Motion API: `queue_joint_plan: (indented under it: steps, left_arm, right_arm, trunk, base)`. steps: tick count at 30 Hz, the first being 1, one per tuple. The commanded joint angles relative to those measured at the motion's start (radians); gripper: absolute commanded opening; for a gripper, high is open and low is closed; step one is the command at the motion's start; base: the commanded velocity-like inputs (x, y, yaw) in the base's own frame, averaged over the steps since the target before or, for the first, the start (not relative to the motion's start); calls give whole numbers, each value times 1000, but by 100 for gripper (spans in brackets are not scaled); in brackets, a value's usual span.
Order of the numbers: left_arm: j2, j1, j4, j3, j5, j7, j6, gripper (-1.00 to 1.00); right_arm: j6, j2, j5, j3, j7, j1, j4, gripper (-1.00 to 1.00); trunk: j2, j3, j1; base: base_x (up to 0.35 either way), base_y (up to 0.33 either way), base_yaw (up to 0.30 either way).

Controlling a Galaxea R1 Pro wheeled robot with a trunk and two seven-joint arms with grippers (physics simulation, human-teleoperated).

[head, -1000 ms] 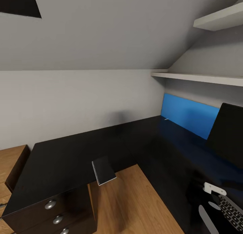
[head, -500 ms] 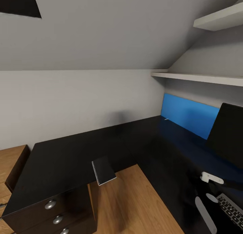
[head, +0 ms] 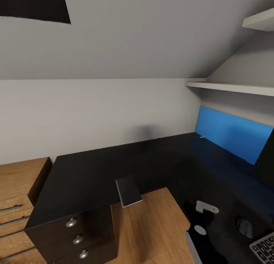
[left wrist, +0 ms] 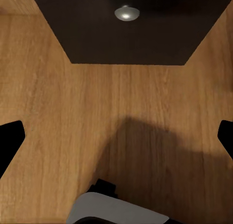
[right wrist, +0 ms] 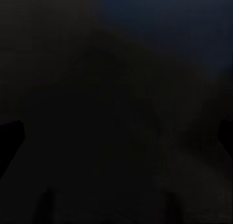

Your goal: In the bedroom, organize the workspace by keeping the computer under the desk, ensuring the monitor is on the desk, placing the keyboard on the desk next to the monitor, placing the mouse on the desk next to the keyboard, moving the folder from the swivel chair onto the desk next to the mouse, stacking the notebook on top of the folder with the pen on top of the notebook, and positioning the swivel chair next to the desk.

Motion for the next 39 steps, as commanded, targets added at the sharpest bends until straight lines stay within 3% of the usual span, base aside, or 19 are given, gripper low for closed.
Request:
queue_joint_plan:
  steps: [1,4,6,8,9,11,17,33,37,39]
  left_arm:
    - [1,-1,-1,-5,11,5,-7,100]
    - [1,-1,-1,-5,11,5,-7,100]
    - [1,-1,0,-5,11,5,-7,100]
    - [1,-1,0,-5,11,5,-7,100]
    - [1,-1,0,-5,11,6,-7,100]
    - [1,-1,1,-5,11,5,-7,100]
    - [1,-1,1,-5,11,5,-7,100]
    - [2,-1,1,-5,12,6,-8,100]
    - [2,-1,1,-5,12,6,-8,100]
    - [2,-1,1,-5,12,6,-8,100]
  right_arm:
    - [-14,12,15,0,-3,0,14,100]
    - [-111,67,122,9,-23,1,102,100]
    - [-176,89,173,33,-48,1,194,100]
    - [-214,95,186,64,-55,1,249,100]
    - [-256,99,193,104,-58,1,297,100]
    - [-310,102,197,151,-60,1,340,100]
    - [-355,103,200,187,-61,1,385,100]
    - [-428,103,199,193,-52,1,503,100]
    - [-512,97,201,190,-51,1,595,100]
    - [-590,89,201,189,-51,1,675,100]
  trunk:
    - [-1,-1,0]
    - [-1,-1,0]
    - [-1,-1,0]
    - [-1,-1,0]
    - [-1,-1,0]
    - [-1,-1,0]
    - [-1,-2,0]
    - [-1,-8,0]
    - [-1,-10,0]
    - [-1,-11,0]
  base:
    - [0,0,276]
    - [0,0,277]
    - [0,0,278]
    - [0,0,278]
    - [0,0,278]
    - [0,0,278]
    - [0,0,278]
    - [0,0,278]
    - [0,0,278]
    - [0,0,278]
